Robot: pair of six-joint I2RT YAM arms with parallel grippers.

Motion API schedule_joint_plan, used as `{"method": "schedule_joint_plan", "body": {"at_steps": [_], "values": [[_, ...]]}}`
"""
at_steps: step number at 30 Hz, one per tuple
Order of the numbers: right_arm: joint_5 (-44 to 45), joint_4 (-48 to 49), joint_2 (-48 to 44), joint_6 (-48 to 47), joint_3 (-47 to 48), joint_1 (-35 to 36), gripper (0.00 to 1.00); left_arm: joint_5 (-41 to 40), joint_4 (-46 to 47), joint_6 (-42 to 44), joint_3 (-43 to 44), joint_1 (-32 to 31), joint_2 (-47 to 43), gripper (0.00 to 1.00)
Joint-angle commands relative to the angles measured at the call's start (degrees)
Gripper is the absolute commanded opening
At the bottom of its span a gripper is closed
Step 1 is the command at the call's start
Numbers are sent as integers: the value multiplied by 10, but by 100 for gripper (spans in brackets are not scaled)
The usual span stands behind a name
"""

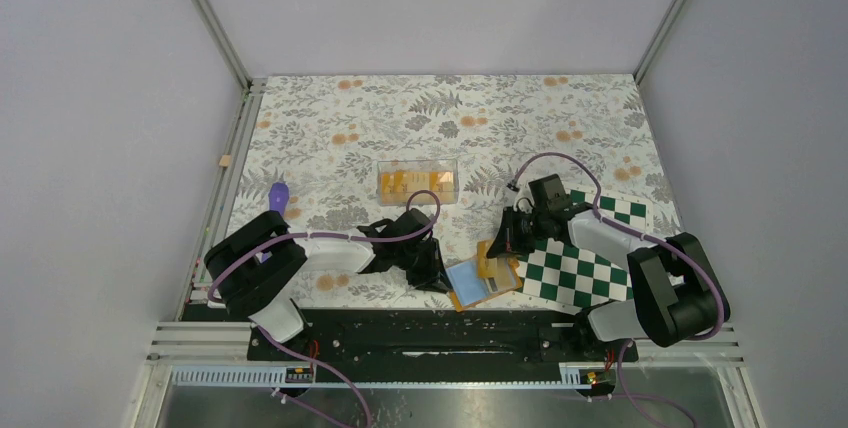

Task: Put the credit cards into the card holder
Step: Insert the credit card into the card holder.

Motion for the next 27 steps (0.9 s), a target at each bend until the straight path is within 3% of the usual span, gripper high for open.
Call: {"method": "schedule_joint_plan", "body": {"at_steps": [1, 27], "values": [[-21, 20, 4, 5, -17, -3, 0, -53, -56, 18, -18, -7, 29, 21], [-112, 59, -17, 84, -87, -3, 0, -58, -93, 54, 12, 43, 38, 20]]}}
